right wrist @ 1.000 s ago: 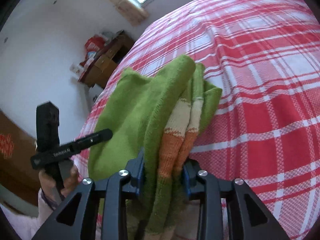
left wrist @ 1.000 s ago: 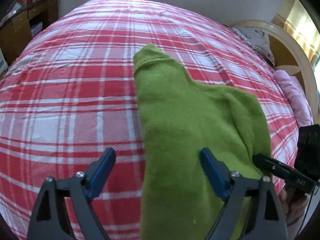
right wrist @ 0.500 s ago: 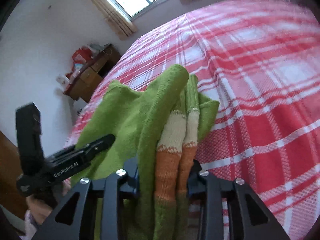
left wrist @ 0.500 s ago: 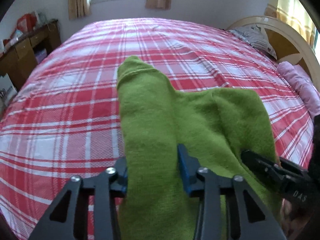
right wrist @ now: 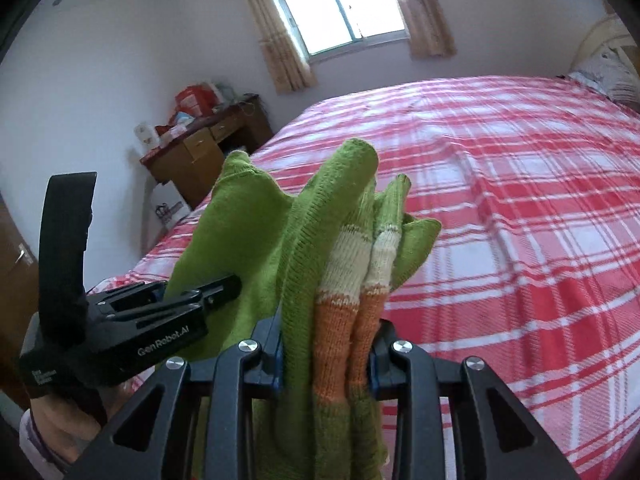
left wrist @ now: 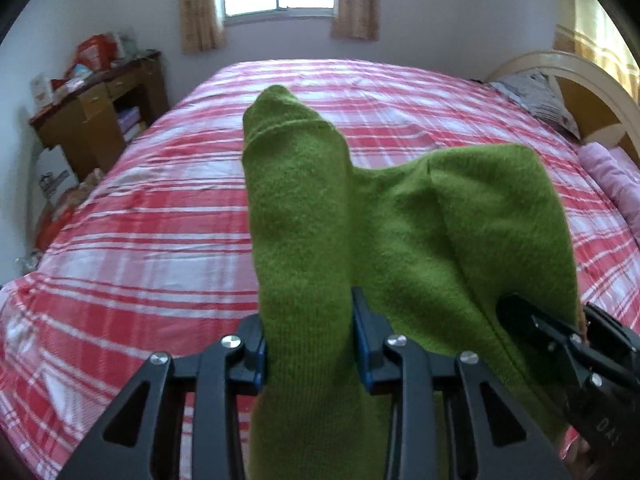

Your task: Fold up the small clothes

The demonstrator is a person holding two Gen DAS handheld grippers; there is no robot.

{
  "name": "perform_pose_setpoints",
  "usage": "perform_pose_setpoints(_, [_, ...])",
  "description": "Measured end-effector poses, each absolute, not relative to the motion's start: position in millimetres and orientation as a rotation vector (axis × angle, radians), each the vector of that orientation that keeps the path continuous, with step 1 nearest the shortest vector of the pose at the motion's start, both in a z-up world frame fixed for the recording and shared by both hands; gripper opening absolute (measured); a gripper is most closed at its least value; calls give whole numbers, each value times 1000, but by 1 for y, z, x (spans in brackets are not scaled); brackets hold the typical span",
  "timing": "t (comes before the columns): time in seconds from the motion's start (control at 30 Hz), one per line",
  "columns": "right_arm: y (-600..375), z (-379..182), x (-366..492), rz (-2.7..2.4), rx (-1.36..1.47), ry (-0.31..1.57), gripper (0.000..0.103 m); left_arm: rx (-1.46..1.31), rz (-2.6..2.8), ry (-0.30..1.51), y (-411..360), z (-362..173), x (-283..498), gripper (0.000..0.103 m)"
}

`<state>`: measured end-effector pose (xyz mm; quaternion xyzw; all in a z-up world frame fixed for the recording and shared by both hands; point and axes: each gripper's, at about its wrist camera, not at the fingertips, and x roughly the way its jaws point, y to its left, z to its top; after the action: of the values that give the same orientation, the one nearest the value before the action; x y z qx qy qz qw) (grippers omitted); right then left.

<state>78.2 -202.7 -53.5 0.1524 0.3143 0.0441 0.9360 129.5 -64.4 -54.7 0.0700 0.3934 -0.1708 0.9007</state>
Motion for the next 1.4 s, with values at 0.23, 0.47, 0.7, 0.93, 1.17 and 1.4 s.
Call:
perform_pose_setpoints(0.23, [-152, -41, 93, 181, 280, 625, 30, 114, -239, 785, -19, -48, 130, 34])
perform_pose_setpoints(0.47, [-108, -35, 111, 262, 242, 623, 30, 66, -160, 776, 24, -46, 136, 34])
perform_pose_setpoints(0.7, [-65, -33, 130, 335, 202, 625, 30, 31, -83, 772, 64, -49, 145, 34])
perform_pose_setpoints(0.93, [-20, -29, 157, 439, 182, 608, 30, -2, 4, 755, 112, -46, 157, 34])
perform_pose_setpoints(1.17, [21, -30, 194, 515, 163, 565, 30, 15, 93, 727, 145, -42, 185, 34])
perform_pose_setpoints(1.4, [40, -46, 231, 531, 186, 576, 30, 18, 142, 750, 160, -54, 221, 33])
